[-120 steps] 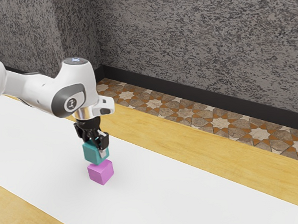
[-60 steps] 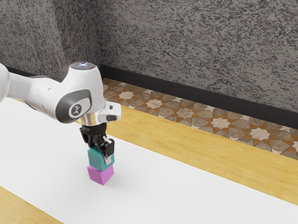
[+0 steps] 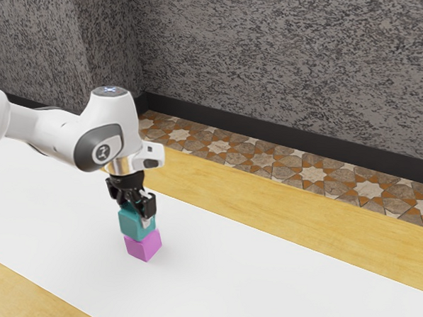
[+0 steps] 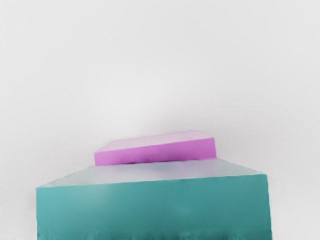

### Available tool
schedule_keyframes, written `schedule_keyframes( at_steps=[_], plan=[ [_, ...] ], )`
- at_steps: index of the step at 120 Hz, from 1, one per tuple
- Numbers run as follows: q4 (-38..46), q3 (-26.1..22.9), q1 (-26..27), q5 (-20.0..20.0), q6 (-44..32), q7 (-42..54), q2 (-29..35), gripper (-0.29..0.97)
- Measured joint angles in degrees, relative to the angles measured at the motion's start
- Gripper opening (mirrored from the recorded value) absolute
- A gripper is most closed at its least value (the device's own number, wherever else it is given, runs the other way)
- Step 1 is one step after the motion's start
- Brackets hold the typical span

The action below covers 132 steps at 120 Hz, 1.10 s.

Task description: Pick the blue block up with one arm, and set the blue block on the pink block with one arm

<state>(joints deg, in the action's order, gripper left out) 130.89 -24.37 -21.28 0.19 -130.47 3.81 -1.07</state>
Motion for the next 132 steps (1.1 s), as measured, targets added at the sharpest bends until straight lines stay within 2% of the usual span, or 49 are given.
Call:
schedule_keyframes(
  at_steps=[18,42,104,119,132],
  plan=[
    [0.0,0.0,-1.2,-0.3,0.1,0.6,0.0,0.57],
    [-0.2,0.1,-1.9,-0.4,0.2,1.3,0.5,0.64],
    [-1.6,0.1,-2.3,-0.3,0.5,2.3,3.2,0.68],
    [-2.4,0.1,-0.5,-0.3,3.4,2.4,6.7,0.68],
    [-7.4,0.4,0.1,-0.3,8.1,2.5,8.3,0.68]
  ],
)
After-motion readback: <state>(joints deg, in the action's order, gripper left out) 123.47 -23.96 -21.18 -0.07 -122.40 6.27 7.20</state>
